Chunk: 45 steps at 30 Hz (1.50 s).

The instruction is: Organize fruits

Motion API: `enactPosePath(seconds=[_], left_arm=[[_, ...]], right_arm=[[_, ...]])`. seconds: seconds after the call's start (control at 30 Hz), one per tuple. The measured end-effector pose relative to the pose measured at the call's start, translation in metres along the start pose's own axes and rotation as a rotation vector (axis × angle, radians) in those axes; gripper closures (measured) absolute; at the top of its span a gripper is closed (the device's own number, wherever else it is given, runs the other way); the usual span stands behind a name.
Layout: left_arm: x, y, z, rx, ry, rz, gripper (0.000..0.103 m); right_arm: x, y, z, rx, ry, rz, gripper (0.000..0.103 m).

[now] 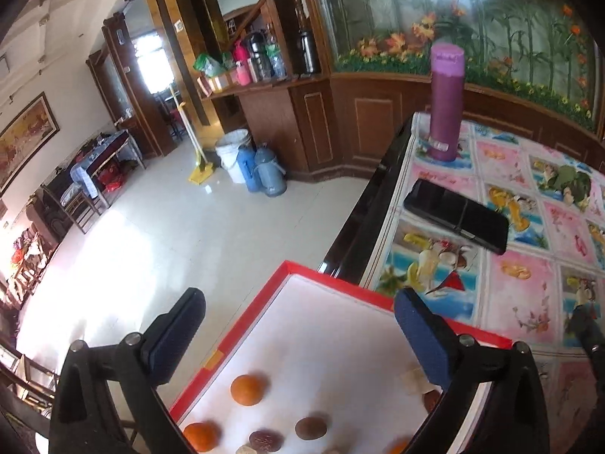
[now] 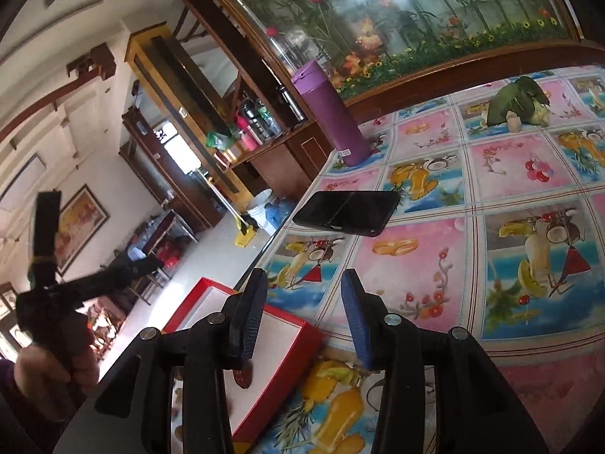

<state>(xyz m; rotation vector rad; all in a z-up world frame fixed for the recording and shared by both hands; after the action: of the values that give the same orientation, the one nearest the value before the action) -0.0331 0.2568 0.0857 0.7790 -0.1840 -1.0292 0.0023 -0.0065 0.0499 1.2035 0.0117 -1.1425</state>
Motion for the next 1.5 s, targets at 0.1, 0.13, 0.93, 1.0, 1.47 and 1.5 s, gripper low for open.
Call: enactPosePath(seconds=[0.1,0.13,0.93,1.0,1.47,1.5], left_arm=[[0.0,-0.012,-0.018,-0.091,0.025,0.008,0.002],[-0.001,-0.013,-0.022,-0.104,0.039,0.018,0.002],[-0.055,-0.117,0.155,0.319,-0.093,0.164,0.0],[-0.071,-0.13,0.171,0.315,-0.055,0.164,0.0],[-0.122,-0.186,0.216,0.318,0.003,0.185,0.0],[-0.124,-0.187,0.217,0.316,-0.003,0.181,0.0]], right_arm=[[0.003,-0.001,-0.002,-0.011,0.031,-0.035,0.063],[0.001,-0.002,-0.001,-0.009,0.038,-0.027,0.063],[-0.084,-0.044,0.088,0.137,-0.097,0.238,0.047],[-0.099,-0.062,0.111,0.101,-0.06,0.214,0.047],[-0.173,-0.112,0.198,0.155,-0.111,0.317,0.03],[-0.177,-0.114,0.201,0.166,-0.114,0.319,0.025]])
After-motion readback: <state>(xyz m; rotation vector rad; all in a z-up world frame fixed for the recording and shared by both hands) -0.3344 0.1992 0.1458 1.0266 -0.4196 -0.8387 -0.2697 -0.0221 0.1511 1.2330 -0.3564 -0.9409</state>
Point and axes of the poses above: each gripper's, at about its wrist camera, not at the fingertips, and z roughly against the way its jaws point, x to its right, y to its top, the point moved 3 cm from there along -z, roughly the way its jaws point
